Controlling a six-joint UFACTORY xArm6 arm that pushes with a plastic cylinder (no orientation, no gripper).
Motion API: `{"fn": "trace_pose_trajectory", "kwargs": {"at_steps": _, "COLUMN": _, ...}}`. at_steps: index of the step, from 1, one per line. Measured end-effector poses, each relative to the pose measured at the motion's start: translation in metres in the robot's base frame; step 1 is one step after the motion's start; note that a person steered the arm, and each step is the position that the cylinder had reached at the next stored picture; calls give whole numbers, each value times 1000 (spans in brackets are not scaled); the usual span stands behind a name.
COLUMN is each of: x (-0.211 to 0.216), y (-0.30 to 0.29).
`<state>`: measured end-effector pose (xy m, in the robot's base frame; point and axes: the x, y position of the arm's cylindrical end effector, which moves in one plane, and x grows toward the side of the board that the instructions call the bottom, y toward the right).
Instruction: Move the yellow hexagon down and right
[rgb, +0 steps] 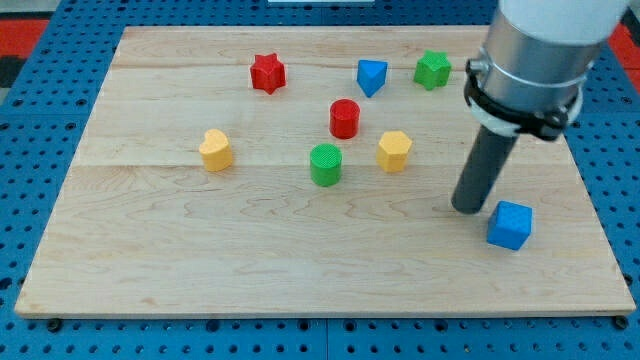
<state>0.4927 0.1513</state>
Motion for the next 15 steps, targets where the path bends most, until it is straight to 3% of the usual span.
{"fn": "trace_pose_trajectory", "kwargs": {"at_steps": 2, "x": -85, "y": 1}}
{"fn": "trace_pose_trajectory", "kwargs": {"at_steps": 3, "x": -95, "y": -47}}
{"fn": "trace_pose_trajectory", "kwargs": {"at_steps": 6, "x": -23, "y": -90}}
{"fn": "trace_pose_trajectory", "kwargs": {"at_steps": 8, "x": -11, "y": -152}}
{"fn": "trace_pose_trajectory", "kwargs": {"at_steps": 10, "x": 38, "y": -102}}
{"fn": "trace_pose_trajectory", "kwargs": {"at_steps": 13, "x": 0, "y": -122}}
{"fn": "trace_pose_trajectory", "kwargs": {"at_steps": 15, "x": -3, "y": -84}}
